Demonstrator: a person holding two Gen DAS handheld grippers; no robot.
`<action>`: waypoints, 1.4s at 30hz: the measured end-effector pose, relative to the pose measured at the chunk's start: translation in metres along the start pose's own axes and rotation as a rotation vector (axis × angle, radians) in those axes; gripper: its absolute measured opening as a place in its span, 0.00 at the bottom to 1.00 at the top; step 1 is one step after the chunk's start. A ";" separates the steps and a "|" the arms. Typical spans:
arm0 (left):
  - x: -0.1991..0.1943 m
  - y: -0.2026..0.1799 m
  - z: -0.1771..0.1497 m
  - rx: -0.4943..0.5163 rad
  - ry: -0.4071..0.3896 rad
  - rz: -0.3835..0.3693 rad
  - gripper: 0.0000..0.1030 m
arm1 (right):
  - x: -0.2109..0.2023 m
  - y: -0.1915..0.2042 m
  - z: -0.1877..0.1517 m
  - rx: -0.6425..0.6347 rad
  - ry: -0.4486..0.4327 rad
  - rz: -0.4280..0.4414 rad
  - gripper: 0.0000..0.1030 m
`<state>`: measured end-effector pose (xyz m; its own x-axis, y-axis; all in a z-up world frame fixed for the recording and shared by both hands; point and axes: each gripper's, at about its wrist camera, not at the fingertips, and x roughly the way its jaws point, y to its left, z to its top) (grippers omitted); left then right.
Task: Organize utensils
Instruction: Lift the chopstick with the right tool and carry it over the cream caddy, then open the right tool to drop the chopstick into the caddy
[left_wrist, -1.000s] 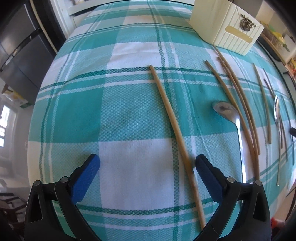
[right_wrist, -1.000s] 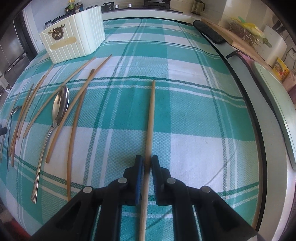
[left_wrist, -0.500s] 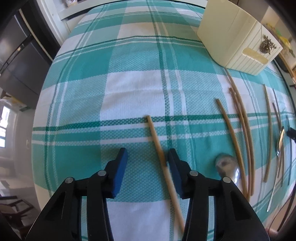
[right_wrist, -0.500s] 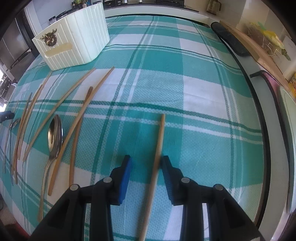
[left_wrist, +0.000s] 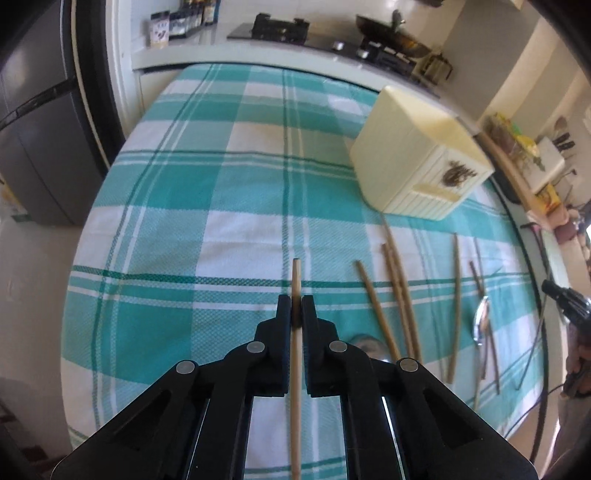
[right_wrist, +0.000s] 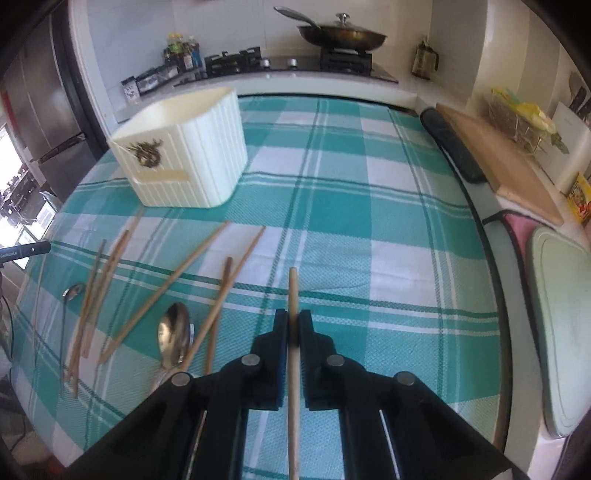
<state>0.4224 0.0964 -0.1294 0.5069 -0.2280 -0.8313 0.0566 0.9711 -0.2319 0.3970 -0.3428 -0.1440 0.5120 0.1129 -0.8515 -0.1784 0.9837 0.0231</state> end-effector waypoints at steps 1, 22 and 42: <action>-0.013 -0.004 0.001 0.013 -0.027 -0.014 0.04 | -0.013 0.004 0.001 -0.011 -0.021 0.014 0.06; -0.158 -0.112 0.168 0.111 -0.568 -0.199 0.04 | -0.145 0.074 0.179 -0.158 -0.572 0.067 0.06; 0.022 -0.135 0.164 0.107 -0.171 -0.080 0.21 | 0.008 0.093 0.202 -0.004 -0.327 0.125 0.20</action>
<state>0.5666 -0.0287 -0.0338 0.6352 -0.2979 -0.7126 0.1886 0.9545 -0.2309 0.5545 -0.2224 -0.0428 0.7277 0.2721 -0.6296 -0.2598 0.9589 0.1141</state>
